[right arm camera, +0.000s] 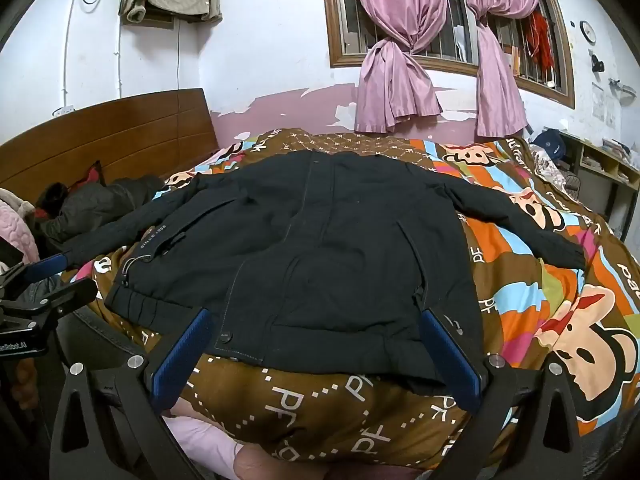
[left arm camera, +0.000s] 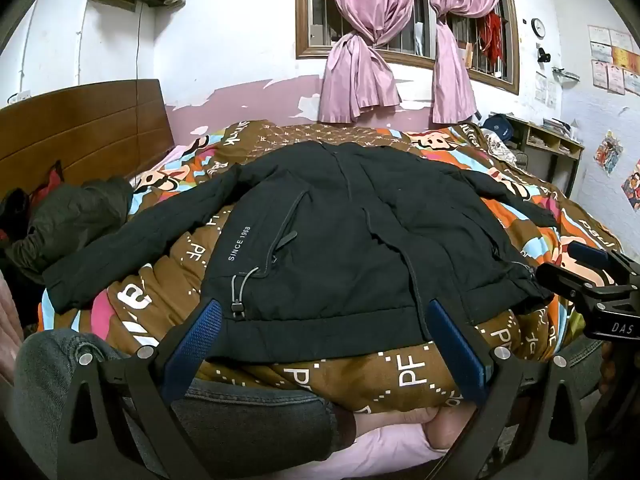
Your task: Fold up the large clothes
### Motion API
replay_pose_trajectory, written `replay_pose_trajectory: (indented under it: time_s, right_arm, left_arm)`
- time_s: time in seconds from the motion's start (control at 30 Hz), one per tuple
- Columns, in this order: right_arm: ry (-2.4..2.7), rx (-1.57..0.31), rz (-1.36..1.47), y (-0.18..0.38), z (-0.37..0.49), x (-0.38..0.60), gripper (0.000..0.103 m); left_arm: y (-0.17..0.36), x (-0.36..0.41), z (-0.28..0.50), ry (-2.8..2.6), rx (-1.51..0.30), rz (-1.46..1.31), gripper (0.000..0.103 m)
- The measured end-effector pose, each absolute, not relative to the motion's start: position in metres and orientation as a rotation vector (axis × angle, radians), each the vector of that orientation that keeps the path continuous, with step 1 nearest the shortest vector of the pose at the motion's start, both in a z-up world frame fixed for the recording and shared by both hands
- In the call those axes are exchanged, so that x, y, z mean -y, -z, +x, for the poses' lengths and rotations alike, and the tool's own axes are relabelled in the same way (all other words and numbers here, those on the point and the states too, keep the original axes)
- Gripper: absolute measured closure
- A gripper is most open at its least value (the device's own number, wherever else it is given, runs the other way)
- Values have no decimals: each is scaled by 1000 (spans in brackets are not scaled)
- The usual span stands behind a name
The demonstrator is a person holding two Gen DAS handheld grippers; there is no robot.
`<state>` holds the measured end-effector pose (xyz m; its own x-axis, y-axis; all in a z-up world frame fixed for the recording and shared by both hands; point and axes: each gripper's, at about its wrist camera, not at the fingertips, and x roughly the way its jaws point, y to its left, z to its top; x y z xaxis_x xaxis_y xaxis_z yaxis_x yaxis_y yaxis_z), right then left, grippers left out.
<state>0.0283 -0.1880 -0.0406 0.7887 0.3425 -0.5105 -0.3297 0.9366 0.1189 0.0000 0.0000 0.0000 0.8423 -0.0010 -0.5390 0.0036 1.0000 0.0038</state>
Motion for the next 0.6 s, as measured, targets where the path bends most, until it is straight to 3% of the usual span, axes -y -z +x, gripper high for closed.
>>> replay_pose_trajectory:
  time_s: [0.6]
  right_arm:
    - [-358,-558,23,42,29,188,0]
  left_arm:
    - [0,0,-1,2,-566,11,3]
